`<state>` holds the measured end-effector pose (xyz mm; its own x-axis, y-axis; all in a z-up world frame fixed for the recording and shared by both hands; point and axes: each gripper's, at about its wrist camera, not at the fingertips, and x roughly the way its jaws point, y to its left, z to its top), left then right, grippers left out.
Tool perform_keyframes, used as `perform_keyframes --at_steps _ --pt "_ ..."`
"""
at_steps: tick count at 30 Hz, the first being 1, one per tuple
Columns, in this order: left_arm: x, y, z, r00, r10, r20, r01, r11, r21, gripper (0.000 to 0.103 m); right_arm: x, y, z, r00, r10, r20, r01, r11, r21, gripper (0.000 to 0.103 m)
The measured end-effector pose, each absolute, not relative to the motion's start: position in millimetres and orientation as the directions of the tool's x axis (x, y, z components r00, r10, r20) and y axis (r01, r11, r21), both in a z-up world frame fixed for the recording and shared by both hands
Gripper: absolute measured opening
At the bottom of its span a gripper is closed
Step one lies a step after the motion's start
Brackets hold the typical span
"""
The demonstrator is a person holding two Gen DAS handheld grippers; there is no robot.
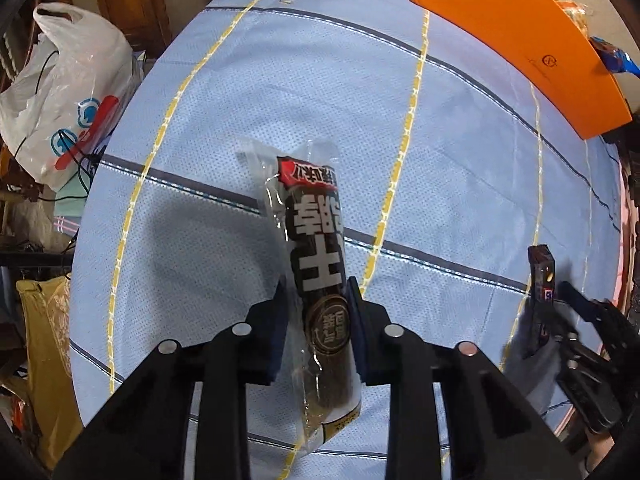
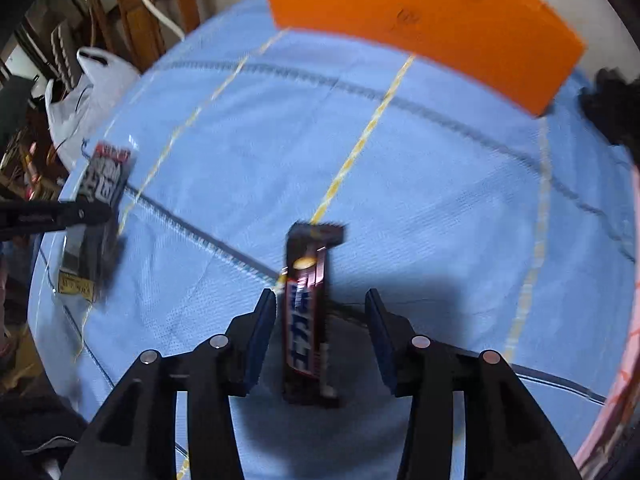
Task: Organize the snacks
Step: 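Grasp the sausage-bread pack with left tool while right tool grasps chocolate bar, then carry both items into the orange box and open both tools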
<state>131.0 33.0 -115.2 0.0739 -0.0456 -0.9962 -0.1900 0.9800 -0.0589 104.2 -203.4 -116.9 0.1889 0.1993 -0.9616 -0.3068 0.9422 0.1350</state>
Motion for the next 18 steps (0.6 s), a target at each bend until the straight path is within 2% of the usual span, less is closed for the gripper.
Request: perform_keyframes --at_steps 2,3,12,18 --pt "130 28 -118 0.071 -0.050 -0.996 -0.172 0.983 -0.061 0.026 103 -193 -120 0.224 0.138 -0.965 -0.341 0.938 0.055 0.040" --pt "130 27 -120 0.068 -0.055 -0.996 -0.166 0.984 -0.066 0.026 103 -190 -118 0.232 0.119 -0.965 -0.343 0.939 0.033 0.018" --pt "140 0 -74 0.156 -0.109 -0.982 -0.076 0.990 -0.122 0.025 110 -228 -56 0.360 0.216 -0.907 -0.220 0.965 0.142 0.017" --pt "189 -14 -23 0.258 -0.133 -0.957 0.029 0.991 -0.130 0.025 141 -255 10 0.494 0.256 -0.831 -0.202 0.963 0.177 0.017"
